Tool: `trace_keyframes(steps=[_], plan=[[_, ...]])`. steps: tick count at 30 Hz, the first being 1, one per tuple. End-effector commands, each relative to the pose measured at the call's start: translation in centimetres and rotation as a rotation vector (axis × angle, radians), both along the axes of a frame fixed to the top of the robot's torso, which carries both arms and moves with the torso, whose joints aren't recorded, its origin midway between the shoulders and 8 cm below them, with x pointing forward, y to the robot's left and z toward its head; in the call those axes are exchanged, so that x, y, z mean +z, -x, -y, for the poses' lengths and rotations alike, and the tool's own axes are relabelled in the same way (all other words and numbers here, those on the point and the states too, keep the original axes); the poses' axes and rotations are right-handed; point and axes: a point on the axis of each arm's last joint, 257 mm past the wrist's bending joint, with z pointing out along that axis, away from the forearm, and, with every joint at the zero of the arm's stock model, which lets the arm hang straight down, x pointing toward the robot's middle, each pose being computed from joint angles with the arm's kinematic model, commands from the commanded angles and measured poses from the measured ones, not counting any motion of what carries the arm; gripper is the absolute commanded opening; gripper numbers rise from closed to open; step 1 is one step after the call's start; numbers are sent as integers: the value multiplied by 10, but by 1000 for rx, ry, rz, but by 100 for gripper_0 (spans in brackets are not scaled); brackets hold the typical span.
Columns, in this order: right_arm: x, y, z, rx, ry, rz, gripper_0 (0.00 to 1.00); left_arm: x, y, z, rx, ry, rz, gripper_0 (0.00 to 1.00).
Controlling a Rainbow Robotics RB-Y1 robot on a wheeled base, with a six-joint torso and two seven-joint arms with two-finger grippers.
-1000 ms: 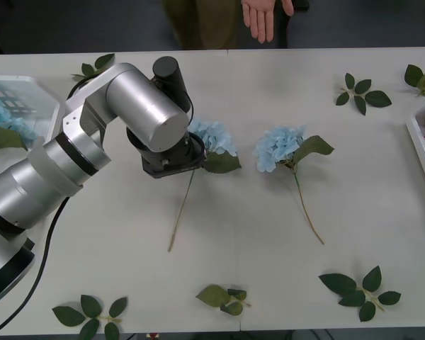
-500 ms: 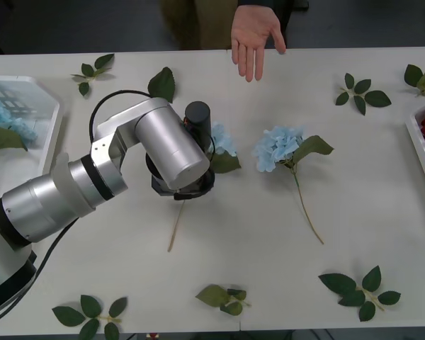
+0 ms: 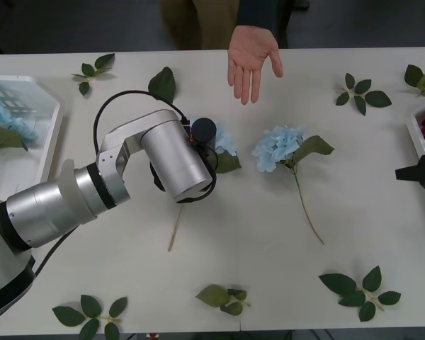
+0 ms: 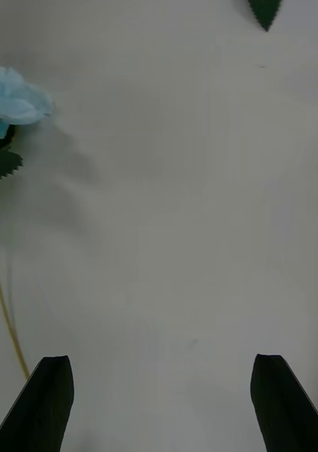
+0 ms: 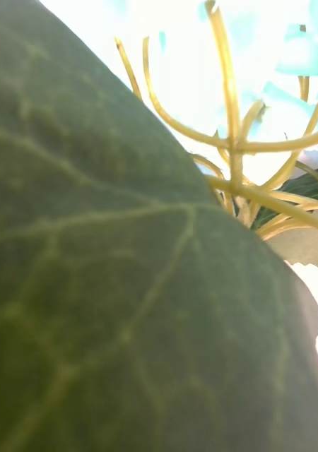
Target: Place the red flowers into the right box and the blue flowers into the left box. If a person shows an open palm, hand one flower to the person first, then continue sorting.
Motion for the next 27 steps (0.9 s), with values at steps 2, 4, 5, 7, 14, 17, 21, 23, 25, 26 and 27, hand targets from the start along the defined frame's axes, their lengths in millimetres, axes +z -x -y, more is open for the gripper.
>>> trace_keyframes(steps=[2, 4, 5, 7, 14, 17, 21, 23, 25, 26, 27], plan=[[5, -16, -84, 35, -41, 32, 73, -16, 6, -3, 18, -1, 22, 100], [1, -20, -101, 34, -39, 36, 73, -18, 6, -6, 21, -8, 24, 100], [-1, -22, -112, 30, -44, 37, 73, -19, 6, -6, 21, -9, 23, 100], [-7, -26, -125, 31, -41, 40, 73, -19, 5, -8, 23, -13, 27, 100], [-23, -39, -167, 16, -10, 65, 73, -20, 6, -9, 26, -12, 24, 0], [-28, -44, -183, 0, -10, 79, 73, -20, 6, -9, 25, -11, 24, 0], [-39, -52, -199, -22, 0, 93, 73, -19, 6, -8, 24, -10, 25, 0], [-42, -57, -203, -32, 21, 111, 72, -19, 5, -8, 25, -8, 26, 0], [-48, -62, -209, -42, 43, 124, 73, -19, 6, -8, 23, -8, 26, 0], [-50, -63, -211, -44, 44, 124, 73, -19, 6, -8, 24, -9, 26, 0], [-51, -66, -214, -50, 48, 129, 73, -19, 6, -8, 23, -8, 26, 0]])
